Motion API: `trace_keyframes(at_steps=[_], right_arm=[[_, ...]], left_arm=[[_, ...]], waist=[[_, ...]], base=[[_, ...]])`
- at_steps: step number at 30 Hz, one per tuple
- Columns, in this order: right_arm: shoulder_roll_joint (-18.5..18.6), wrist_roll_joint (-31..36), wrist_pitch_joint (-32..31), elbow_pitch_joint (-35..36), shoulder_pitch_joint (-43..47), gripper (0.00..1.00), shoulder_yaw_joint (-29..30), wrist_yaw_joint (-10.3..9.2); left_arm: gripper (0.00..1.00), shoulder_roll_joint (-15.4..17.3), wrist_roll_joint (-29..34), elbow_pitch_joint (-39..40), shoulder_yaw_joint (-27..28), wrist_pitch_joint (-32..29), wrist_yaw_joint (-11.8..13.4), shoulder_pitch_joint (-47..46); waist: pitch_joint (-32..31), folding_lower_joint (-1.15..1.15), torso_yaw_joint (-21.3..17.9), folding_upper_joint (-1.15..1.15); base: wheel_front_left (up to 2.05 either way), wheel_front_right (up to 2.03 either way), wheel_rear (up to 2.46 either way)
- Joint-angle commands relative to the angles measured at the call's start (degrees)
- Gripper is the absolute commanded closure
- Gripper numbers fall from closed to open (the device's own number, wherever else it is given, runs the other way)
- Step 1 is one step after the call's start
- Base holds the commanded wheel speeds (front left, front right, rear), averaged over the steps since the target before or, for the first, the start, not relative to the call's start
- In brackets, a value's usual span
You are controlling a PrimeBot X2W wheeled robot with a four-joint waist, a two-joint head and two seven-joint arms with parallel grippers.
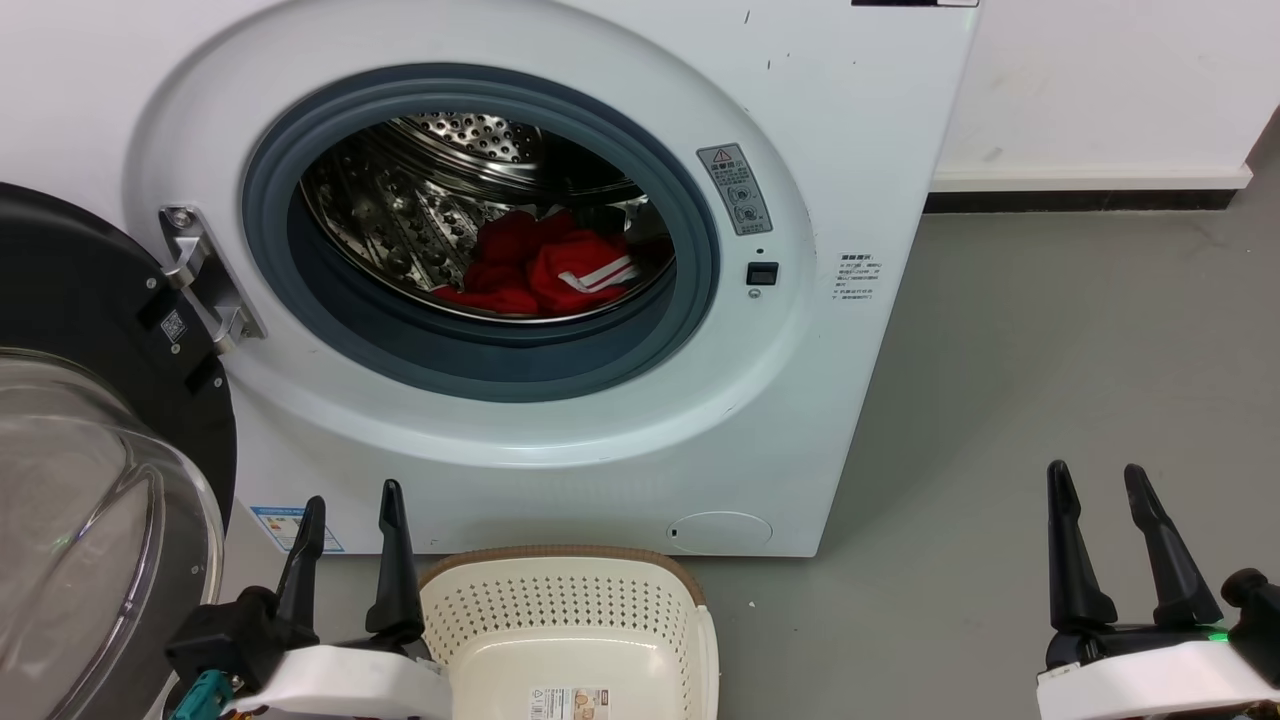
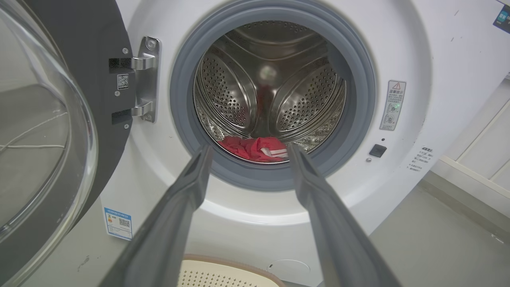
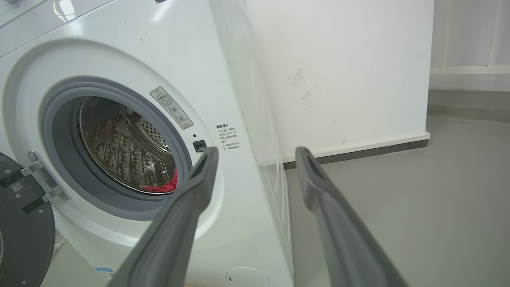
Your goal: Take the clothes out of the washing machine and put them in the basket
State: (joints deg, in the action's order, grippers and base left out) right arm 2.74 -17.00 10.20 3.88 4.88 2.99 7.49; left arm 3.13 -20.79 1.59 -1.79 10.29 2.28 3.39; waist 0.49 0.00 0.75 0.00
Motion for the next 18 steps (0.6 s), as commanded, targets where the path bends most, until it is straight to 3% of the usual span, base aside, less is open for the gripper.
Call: trace_keyframes(at_steps=[1,18], right_arm=[[0.22,1.78,0.64,0.89,0.22,0.00,-0.11,0.00],[0.22,9.99,2.65,2.00,1.60,0.00,-0.38,0.00]], left_arm=[[0.00,0.13,1.63,0.85,-0.28,0.55,0.33,0.39],[0.00,0.06,9.87,1.58,-0.49,2.53,-0.14,1.49]], waist=[[0.05,0.00,0.02,0.00],[0.30,0.00,-0.09,0.00]], base=[[0.00,0.00,0.00],[0.00,0.00,0.00]])
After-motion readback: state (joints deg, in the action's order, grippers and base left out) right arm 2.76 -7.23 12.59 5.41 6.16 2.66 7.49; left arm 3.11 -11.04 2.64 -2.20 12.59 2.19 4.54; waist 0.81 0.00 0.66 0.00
